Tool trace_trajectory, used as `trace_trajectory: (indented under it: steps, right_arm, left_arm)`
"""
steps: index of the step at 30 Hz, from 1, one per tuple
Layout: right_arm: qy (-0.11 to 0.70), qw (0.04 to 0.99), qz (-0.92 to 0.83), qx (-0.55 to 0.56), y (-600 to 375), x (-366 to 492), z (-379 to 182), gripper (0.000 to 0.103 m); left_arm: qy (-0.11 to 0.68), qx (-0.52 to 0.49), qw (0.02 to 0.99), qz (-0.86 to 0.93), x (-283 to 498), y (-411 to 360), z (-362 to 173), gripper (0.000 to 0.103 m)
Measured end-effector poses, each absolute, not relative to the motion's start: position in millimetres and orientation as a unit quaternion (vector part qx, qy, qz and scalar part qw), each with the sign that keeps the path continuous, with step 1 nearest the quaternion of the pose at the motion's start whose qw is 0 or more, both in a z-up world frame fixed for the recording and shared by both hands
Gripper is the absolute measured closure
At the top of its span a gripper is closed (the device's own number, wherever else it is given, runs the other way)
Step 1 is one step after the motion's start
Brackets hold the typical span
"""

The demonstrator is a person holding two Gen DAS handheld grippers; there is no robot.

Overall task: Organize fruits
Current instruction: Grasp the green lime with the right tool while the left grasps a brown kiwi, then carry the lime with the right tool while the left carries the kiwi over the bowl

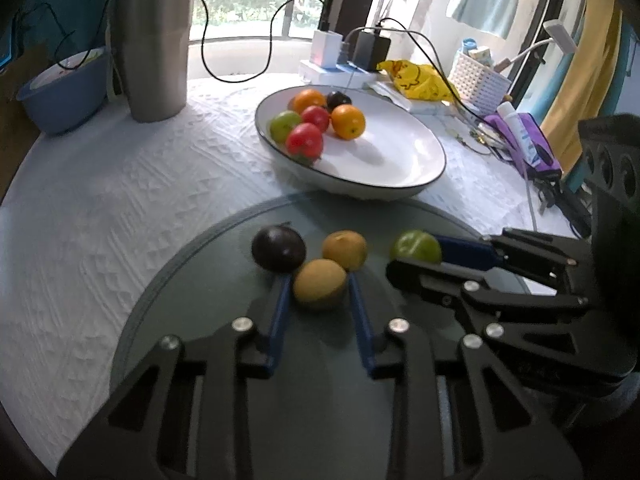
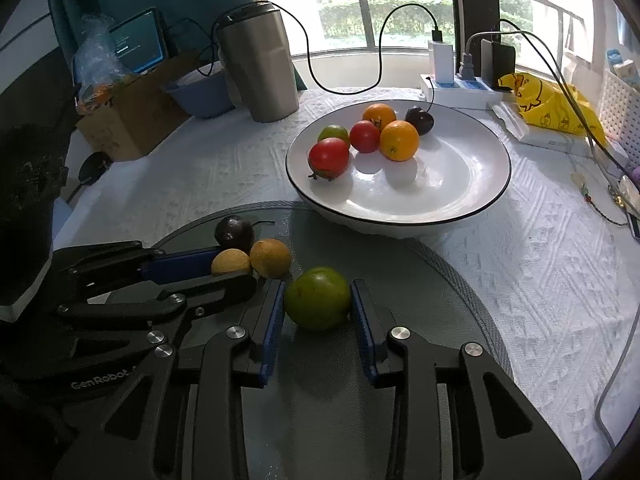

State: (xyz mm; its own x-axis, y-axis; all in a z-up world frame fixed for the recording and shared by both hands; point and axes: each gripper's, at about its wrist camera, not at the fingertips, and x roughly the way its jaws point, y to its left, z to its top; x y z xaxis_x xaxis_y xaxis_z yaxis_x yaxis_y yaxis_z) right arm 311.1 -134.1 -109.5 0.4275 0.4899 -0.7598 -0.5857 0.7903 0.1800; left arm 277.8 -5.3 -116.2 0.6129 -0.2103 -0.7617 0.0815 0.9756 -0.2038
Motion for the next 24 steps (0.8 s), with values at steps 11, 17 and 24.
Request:
trace_trajectory:
  steps: [11, 17, 24]
  right_arm:
    - [0.418, 0.855, 0.302, -0.051, -151.7, 303.2, -97.4, 0.068]
    - [0.409, 0.861, 0.296, -0.051, -158.6, 299.0, -88.5, 0.068]
    - [0.395, 0.868, 0.298, -0.053, -160.2, 292.8, -74.7, 0.068]
  left_arm:
    - [0.416, -0.08, 0.901, -0.092, 256.2, -4.3, -100.8, 0.073]
    - [0.409, -0.083, 0.904, -0.092, 241.3, 0.6, -93.6, 0.073]
    - [0.392, -0.083, 0.912, -0.092, 234.8, 2.2, -79.4, 0.073]
